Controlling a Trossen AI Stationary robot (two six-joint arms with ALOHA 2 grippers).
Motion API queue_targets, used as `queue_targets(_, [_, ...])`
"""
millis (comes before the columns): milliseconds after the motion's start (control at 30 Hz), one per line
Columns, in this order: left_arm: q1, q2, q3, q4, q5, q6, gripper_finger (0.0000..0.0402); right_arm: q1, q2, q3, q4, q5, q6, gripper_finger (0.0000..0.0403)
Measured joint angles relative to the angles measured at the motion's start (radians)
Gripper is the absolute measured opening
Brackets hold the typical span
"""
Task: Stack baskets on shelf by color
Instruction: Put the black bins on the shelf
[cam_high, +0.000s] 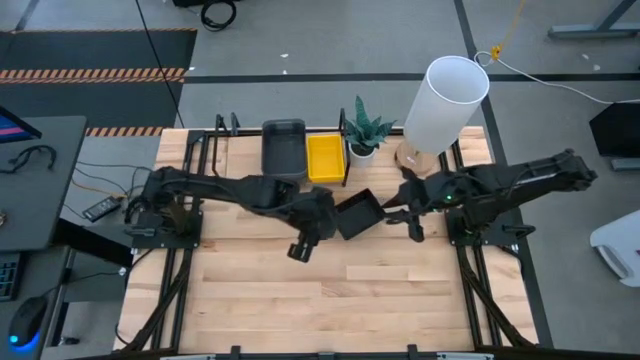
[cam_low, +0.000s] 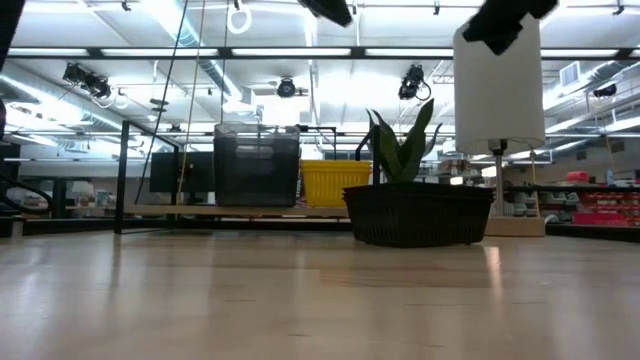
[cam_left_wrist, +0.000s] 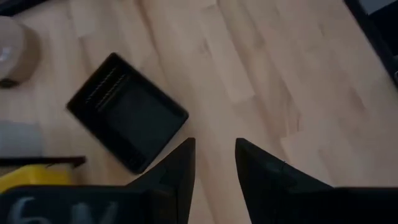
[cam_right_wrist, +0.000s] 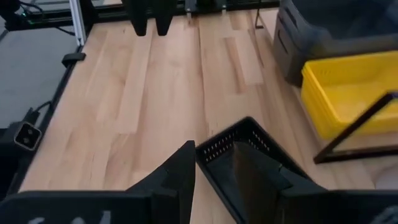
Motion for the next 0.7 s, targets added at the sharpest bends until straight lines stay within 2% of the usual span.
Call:
queue_targets(133, [0.046, 0.051, 0.0, 0.04, 0.108, 0.009, 0.0121, 0.021, -0.09, -0.103, 0.04, 0.028, 0.003, 0.0114])
queue_targets(333, [0.099, 0.148, 0.0, 0.102, 0.276, 0.01, 0.0121, 0.027, -0.245, -0.273, 0.196, 0.03, 0.004, 0.0114])
queue_targets(567, [0.121, 0.247, 0.0, 0.167, 0.313, 0.053, 0.0121, 0.027, -0.424, -0.457, 0.363, 0.03, 0.029, 0.0114])
queue_targets(700, [0.137, 0.28, 0.0, 0.173, 0.272, 0.068, 0.0122, 0.028, -0.502, -0.544, 0.418, 0.015, 0.081, 0.0114])
